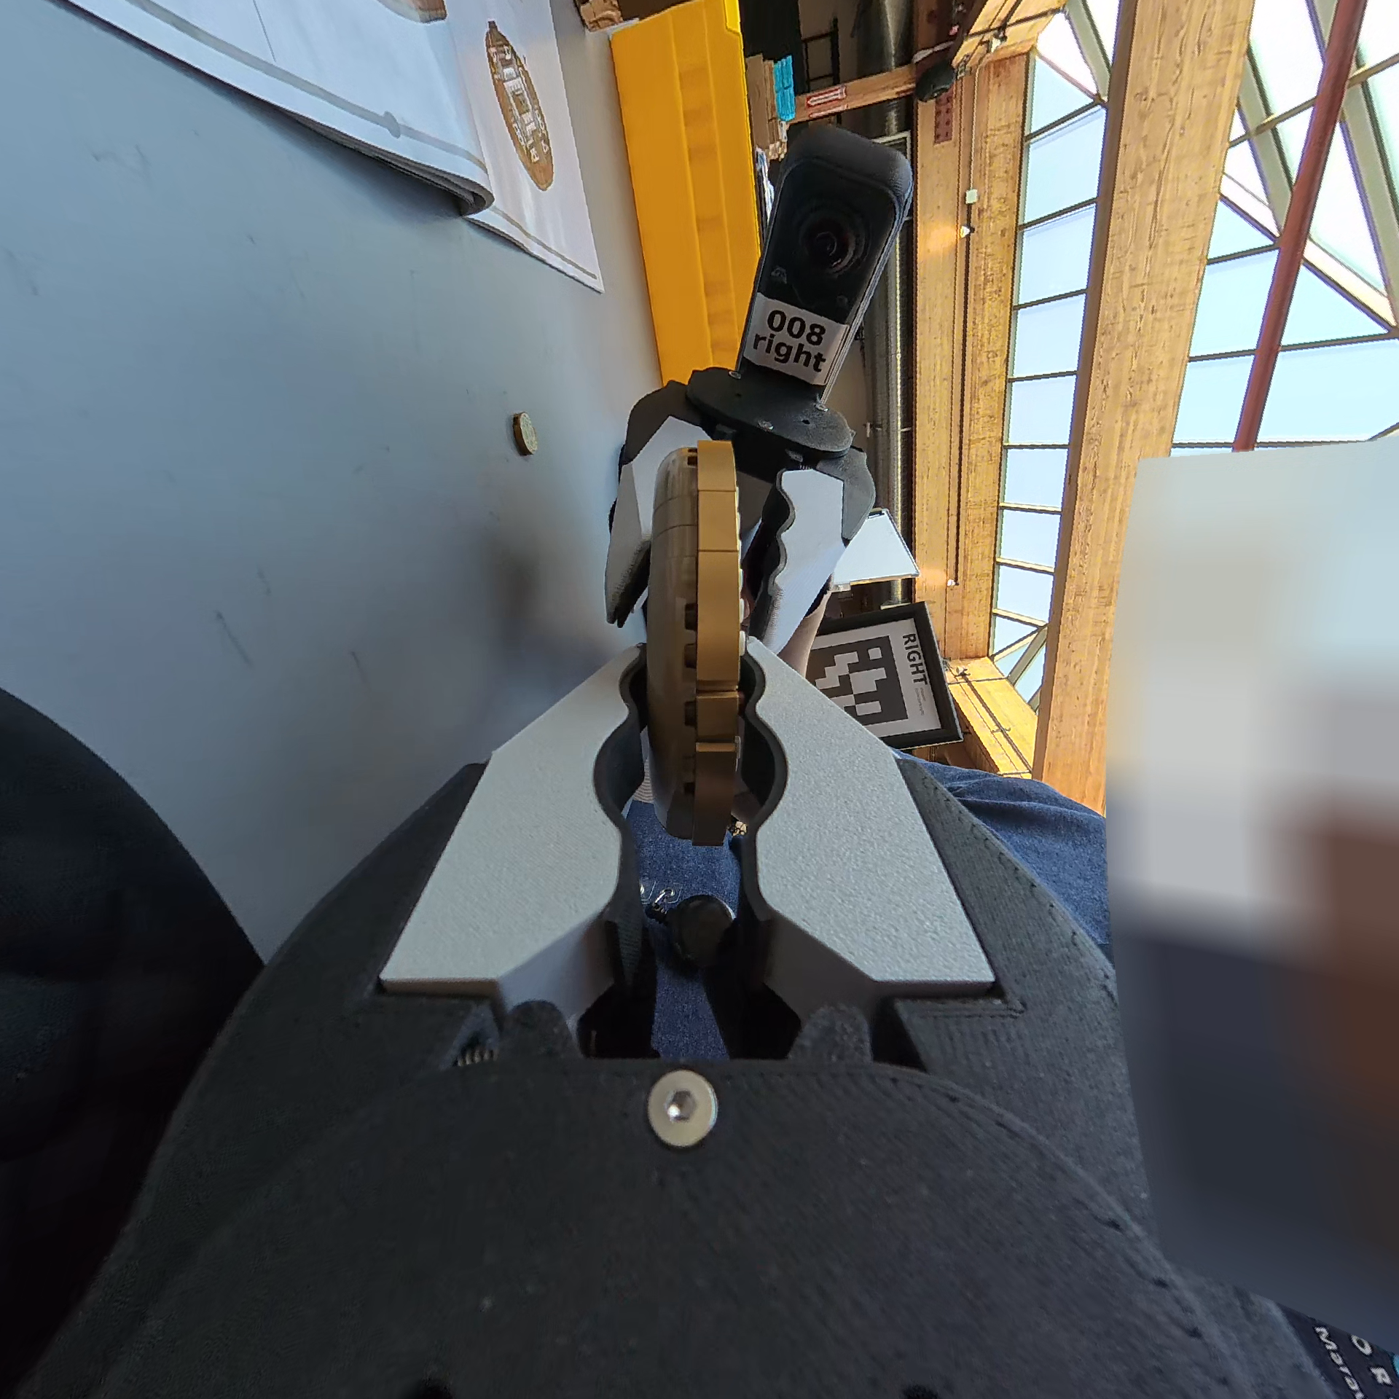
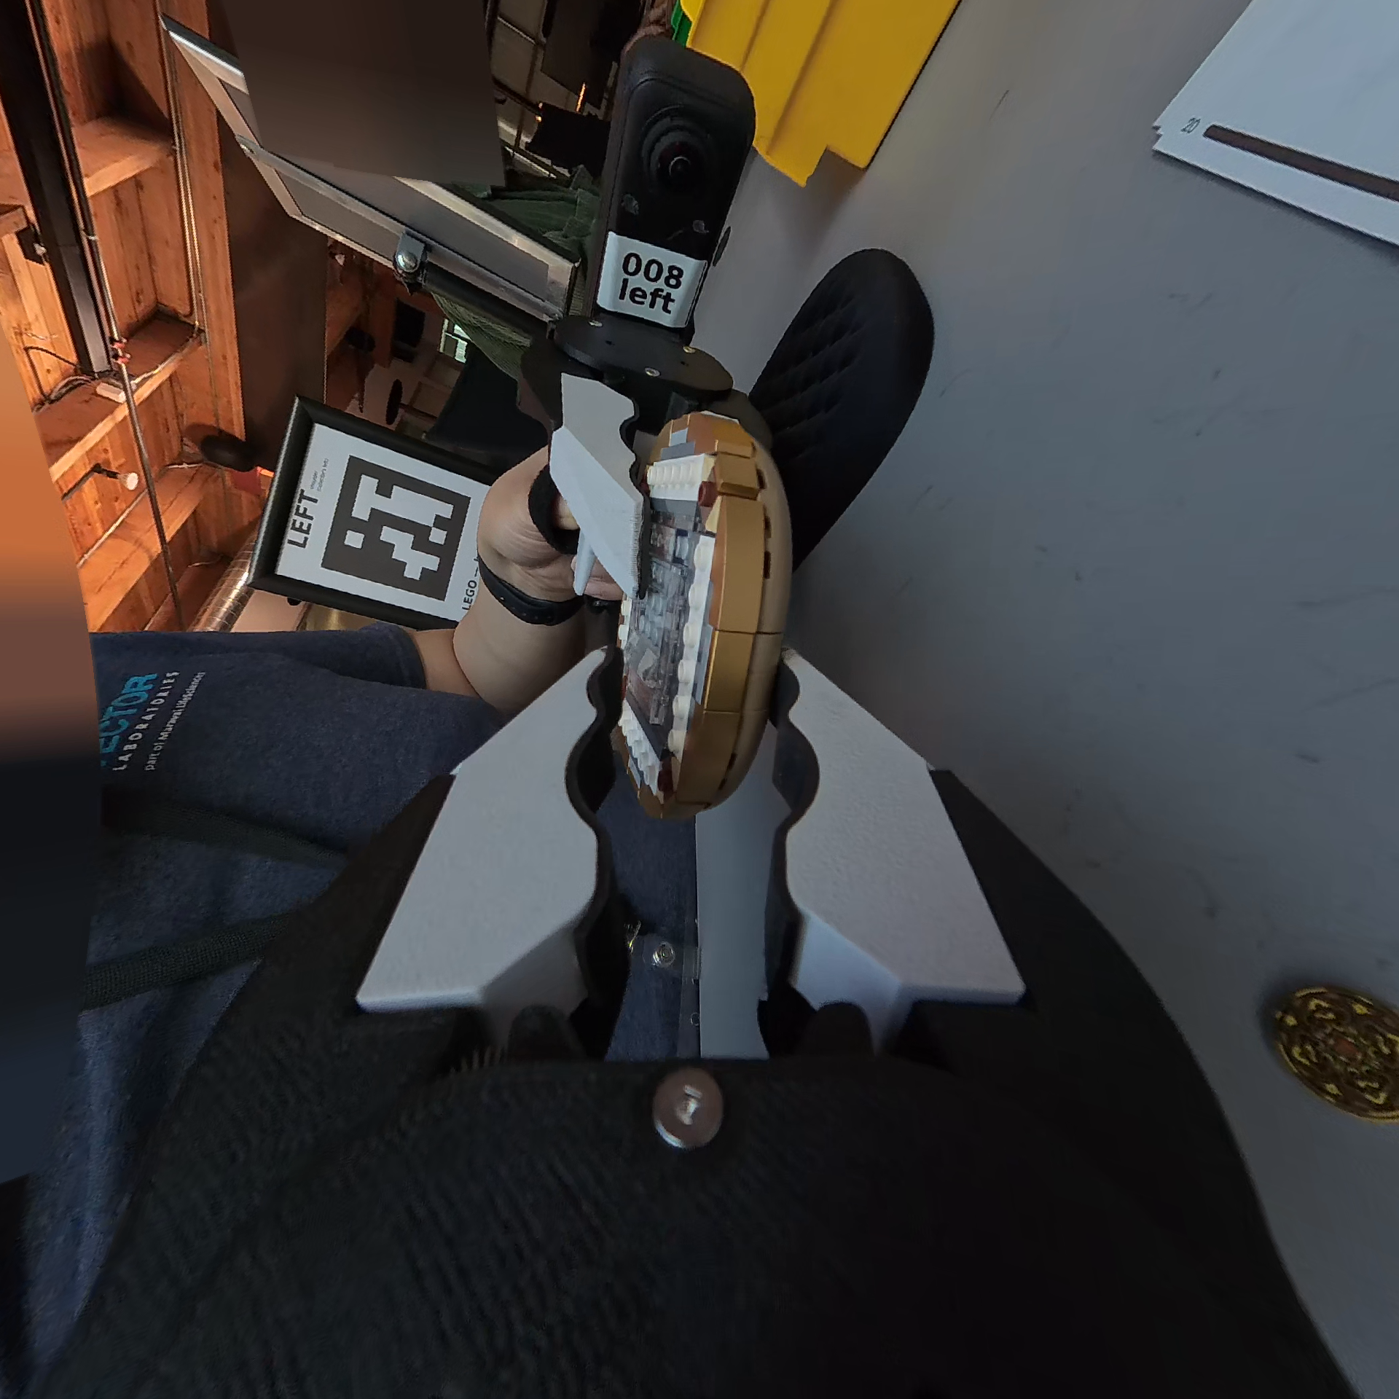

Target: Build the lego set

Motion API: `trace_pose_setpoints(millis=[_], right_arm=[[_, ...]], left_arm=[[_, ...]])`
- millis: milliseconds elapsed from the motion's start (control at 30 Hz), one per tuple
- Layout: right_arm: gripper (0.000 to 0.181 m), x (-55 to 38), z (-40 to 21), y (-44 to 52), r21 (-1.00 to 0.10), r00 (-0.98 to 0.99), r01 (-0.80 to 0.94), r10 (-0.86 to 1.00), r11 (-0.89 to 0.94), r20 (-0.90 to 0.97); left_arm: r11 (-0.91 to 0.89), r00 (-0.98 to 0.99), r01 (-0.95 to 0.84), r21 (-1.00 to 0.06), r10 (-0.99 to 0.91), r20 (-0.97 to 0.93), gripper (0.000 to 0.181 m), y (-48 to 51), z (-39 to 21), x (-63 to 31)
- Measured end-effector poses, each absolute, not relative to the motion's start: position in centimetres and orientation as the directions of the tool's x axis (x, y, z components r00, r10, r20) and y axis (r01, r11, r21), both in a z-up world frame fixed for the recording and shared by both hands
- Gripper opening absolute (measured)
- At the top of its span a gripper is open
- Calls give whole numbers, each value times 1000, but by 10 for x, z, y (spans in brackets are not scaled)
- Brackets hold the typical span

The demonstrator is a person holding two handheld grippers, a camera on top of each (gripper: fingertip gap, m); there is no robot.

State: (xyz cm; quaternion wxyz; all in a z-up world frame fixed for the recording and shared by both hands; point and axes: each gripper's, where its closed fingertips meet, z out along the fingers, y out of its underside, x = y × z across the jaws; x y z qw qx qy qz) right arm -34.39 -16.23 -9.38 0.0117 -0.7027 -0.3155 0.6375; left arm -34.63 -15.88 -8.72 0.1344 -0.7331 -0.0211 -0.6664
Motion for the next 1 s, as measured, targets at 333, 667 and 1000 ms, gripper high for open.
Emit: trace_pose_setpoints(millis=[333,667,1000], right_arm=[[31,-344,-94,-164,-413,-27,434,446,-801,-895],[26,-346,-92,-164,-422,-39,431,451,-798,-892],[22,-348,-82,-165,-355,-118,373,336,-857,-934]], left_arm=[[-962,118,206,-182,-160,980,19,-159,-86,-346],[-954,142,220,-206,-177,974,20,-155,-83,-348],[-947,66,246,-205,-195,979,21,-152,-72,-349]])
